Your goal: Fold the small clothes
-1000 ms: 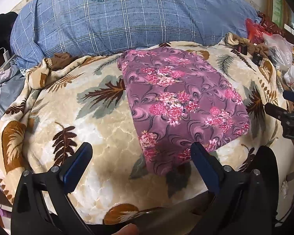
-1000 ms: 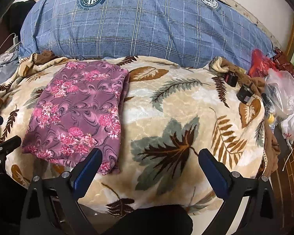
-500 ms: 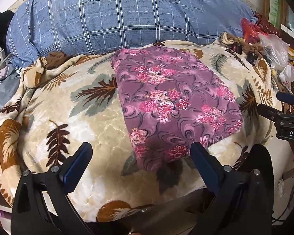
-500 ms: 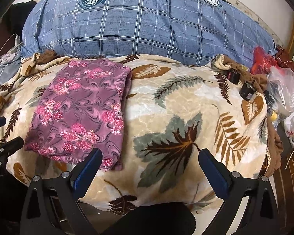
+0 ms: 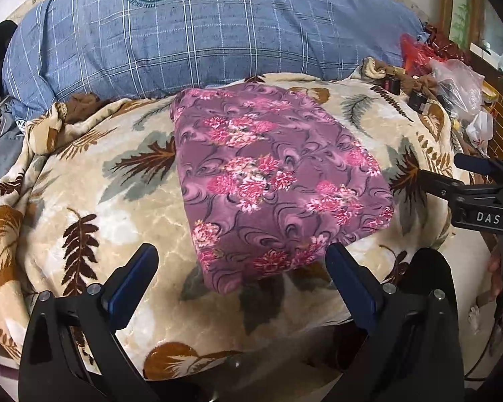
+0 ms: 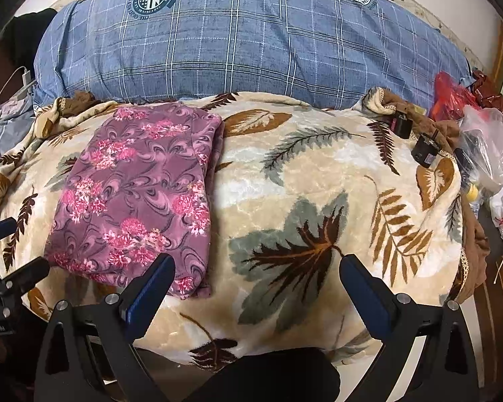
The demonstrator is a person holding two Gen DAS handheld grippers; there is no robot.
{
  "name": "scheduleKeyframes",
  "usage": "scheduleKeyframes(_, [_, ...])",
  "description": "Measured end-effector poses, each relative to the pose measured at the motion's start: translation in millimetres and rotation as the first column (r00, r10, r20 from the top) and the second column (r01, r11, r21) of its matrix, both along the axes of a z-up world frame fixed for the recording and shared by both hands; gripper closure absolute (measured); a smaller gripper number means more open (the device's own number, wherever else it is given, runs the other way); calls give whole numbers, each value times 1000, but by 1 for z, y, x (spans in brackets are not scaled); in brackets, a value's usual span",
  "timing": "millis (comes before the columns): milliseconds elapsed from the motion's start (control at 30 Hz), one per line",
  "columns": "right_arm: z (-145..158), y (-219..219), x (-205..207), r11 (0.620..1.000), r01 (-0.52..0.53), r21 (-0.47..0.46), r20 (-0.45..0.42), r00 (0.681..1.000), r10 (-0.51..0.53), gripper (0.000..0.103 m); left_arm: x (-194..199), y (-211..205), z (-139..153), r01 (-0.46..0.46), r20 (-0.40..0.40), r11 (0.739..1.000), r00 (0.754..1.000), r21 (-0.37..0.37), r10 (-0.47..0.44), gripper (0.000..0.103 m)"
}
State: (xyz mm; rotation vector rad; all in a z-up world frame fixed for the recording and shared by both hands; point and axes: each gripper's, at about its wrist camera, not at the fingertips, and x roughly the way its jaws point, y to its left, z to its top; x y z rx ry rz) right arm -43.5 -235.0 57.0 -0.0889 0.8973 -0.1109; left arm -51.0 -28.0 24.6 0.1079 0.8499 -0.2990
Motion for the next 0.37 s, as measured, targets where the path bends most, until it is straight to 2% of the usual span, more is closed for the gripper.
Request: scheduleKeyframes(367, [2,-8,-3,1000,7,-20,7,1000,-7,2,0,-6,-3,-12,-21,1000,1000,8,12,2])
